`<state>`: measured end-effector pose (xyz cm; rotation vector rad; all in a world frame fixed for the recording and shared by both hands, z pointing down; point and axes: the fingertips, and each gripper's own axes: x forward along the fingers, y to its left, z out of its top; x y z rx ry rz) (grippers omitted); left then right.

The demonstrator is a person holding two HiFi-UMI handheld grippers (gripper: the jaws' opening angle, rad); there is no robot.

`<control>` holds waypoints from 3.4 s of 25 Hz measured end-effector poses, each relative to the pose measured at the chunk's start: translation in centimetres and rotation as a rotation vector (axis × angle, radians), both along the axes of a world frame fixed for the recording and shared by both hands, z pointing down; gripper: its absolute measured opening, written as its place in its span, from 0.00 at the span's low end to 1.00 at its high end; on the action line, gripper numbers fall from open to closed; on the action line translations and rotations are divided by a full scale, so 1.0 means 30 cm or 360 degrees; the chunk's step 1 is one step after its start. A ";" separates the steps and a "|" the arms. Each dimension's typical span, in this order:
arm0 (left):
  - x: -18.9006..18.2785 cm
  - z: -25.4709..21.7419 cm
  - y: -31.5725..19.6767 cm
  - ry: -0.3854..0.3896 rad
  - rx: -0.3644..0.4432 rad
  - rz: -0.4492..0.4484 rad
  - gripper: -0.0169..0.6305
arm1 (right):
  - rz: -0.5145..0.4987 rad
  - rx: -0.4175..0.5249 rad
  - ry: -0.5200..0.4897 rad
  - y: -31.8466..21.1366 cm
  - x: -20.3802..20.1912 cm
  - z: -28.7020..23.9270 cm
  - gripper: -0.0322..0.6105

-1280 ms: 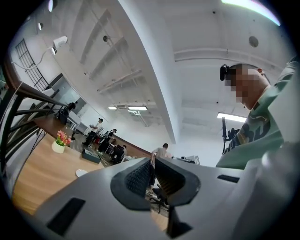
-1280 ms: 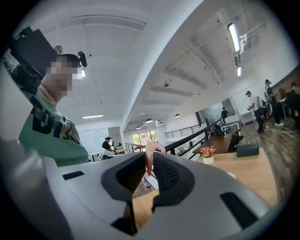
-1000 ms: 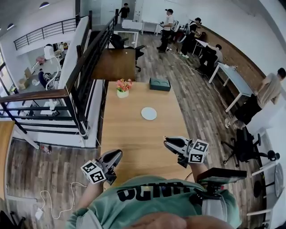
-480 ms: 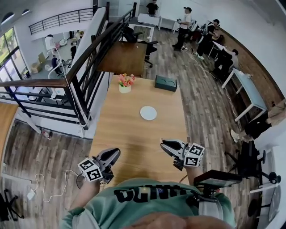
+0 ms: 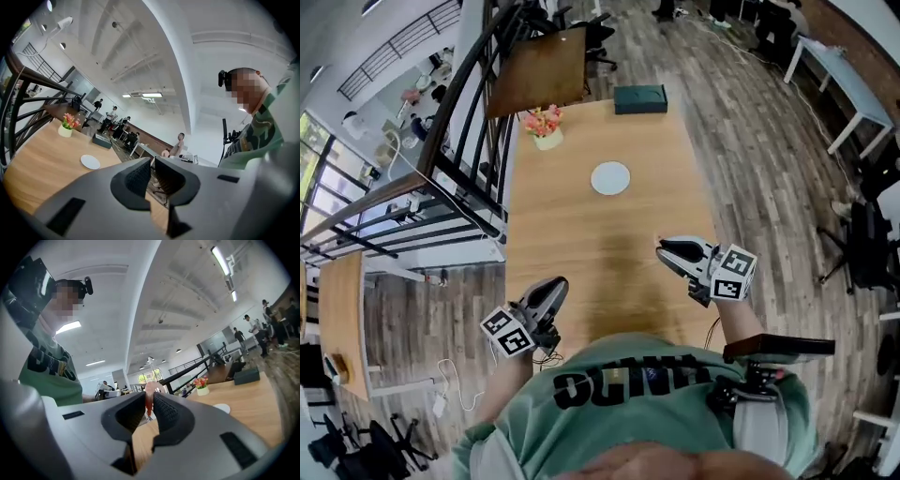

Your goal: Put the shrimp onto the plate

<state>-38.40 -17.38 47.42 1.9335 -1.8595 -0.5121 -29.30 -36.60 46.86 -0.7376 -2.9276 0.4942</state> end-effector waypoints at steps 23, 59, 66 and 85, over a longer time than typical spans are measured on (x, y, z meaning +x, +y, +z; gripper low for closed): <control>-0.522 0.284 -0.359 -0.0046 -0.0046 -0.0043 0.08 | 0.0067 0.0213 0.0137 -0.312 -0.463 0.197 0.13; -0.829 0.925 -0.763 -0.0220 -0.0250 0.0004 0.08 | -0.0032 0.0776 0.0775 -0.560 -1.179 1.129 0.13; -0.831 0.936 -0.798 -0.0252 -0.0219 0.0010 0.08 | -0.0059 0.0838 0.0811 -0.562 -1.223 1.204 0.13; -0.730 0.866 -0.719 -0.0269 -0.0195 0.0050 0.08 | 0.0083 0.0581 0.0659 -0.498 -1.080 1.020 0.29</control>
